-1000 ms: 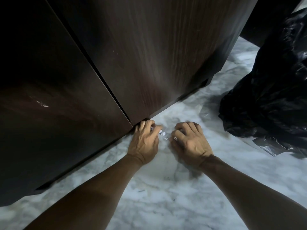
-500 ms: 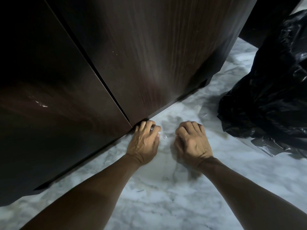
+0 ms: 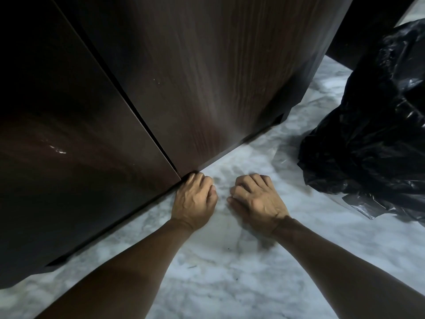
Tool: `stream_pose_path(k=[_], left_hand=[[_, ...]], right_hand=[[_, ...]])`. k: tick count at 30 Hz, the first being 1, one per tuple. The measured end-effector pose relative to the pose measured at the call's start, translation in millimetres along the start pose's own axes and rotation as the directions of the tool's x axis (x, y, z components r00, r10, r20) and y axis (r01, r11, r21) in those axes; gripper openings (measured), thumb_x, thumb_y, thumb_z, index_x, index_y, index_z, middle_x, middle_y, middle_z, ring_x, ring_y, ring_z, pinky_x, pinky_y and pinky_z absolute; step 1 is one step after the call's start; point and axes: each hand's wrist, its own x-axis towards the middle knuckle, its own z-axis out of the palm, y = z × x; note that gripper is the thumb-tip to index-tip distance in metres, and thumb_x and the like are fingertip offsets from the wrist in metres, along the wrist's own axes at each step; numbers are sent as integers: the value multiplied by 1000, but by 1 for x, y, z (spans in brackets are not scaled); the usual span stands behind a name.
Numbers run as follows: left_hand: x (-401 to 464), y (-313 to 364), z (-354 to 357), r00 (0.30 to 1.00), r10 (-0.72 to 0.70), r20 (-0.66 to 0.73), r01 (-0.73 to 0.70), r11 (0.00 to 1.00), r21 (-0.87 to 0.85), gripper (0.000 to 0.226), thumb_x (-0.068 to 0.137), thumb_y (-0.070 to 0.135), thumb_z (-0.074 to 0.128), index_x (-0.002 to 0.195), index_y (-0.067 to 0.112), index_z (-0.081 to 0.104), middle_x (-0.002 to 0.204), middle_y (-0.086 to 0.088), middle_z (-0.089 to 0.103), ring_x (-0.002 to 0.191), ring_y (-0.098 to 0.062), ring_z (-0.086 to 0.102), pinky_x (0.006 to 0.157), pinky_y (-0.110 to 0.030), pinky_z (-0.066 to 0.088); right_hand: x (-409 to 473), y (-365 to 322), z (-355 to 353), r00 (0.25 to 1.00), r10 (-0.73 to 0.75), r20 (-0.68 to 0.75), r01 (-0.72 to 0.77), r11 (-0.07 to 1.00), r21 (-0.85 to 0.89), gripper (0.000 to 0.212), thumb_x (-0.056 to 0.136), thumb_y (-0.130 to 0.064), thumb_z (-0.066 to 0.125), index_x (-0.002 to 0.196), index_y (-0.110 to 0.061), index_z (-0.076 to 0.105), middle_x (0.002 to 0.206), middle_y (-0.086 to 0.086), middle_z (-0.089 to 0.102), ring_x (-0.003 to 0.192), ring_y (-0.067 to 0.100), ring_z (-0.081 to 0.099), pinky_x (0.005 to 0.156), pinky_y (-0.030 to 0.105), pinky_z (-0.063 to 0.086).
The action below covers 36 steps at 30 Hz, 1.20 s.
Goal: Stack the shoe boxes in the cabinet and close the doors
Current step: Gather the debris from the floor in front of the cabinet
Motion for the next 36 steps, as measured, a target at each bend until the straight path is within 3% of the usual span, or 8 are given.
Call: stream_pose_path(k=[7, 10, 12, 16, 21, 26, 30, 36], left_hand=[[-1, 0, -1, 997, 56, -48, -53, 997, 52, 35, 94, 26, 46, 64, 11, 52, 62, -8, 53, 49, -32, 55, 40, -32, 38], [-1, 1, 0, 994, 76, -82, -72, 996, 56, 38, 92, 26, 48, 58, 11, 51, 54, -8, 51, 40, -34, 50, 36, -28, 34], [-1, -1, 1, 990, 106, -96, -101, 993, 58, 39, 91, 26, 50, 55, 11, 51, 52, -8, 50, 38, -34, 49, 36, -28, 35], [2, -7, 5, 974, 202, -103, -195, 978, 74, 40, 90, 27, 52, 52, 12, 49, 46, -7, 47, 34, -33, 47, 34, -27, 35], [6, -13, -2, 964, 220, -151, -226, 974, -21, 44, 87, 23, 52, 46, 10, 42, 41, -10, 42, 34, -33, 41, 34, -28, 27], [-3, 2, -22, 975, 115, -189, -153, 968, -201, 48, 89, 21, 51, 47, 6, 36, 42, -10, 33, 38, -28, 30, 43, -33, 22], [12, 29, -48, 968, 116, -222, -179, 939, -292, 48, 91, 21, 51, 47, 5, 39, 44, -11, 35, 42, -26, 29, 46, -35, 26], [83, 92, -120, 914, 163, -372, -302, 885, -353, 51, 92, 20, 50, 46, 5, 36, 48, 1, 21, 52, -16, 17, 48, -32, 17]], right_hand=[[4, 0, 3, 993, 88, -77, -85, 996, 39, 20, 91, -24, 49, 77, -12, 55, 74, 5, 55, 71, 28, 54, 69, 32, 34], [4, -1, 2, 985, 135, -106, -134, 991, 17, 29, 91, -29, 47, 70, -12, 56, 66, 4, 58, 63, 27, 58, 58, 33, 39], [2, -2, 2, 981, 156, -116, -158, 988, 0, 34, 92, -34, 45, 67, -13, 56, 63, 2, 59, 58, 25, 60, 45, 28, 37], [2, -1, 2, 971, 166, -172, -173, 985, -23, 38, 90, -32, 47, 60, -11, 56, 55, 5, 56, 44, 29, 55, 36, 26, 32], [-2, 1, -3, 940, 297, -169, -288, 954, 79, 39, 87, -31, 46, 55, -10, 47, 47, 8, 52, 35, 36, 46, 37, 25, 31], [-16, -2, -40, 895, 388, -220, -344, 914, 215, 41, 87, -25, 54, 56, -18, 29, 40, 5, 34, 38, 28, 29, 43, 25, 27], [-6, -15, -83, 900, 365, -239, -324, 926, 195, 45, 87, -28, 53, 54, -17, 24, 44, -3, 20, 41, 27, 24, 44, 26, 20], [20, -32, -191, 913, 282, -294, -257, 959, 120, 46, 90, -27, 56, 52, -17, 30, 47, 9, 32, 46, 35, 37, 48, 35, 34]])
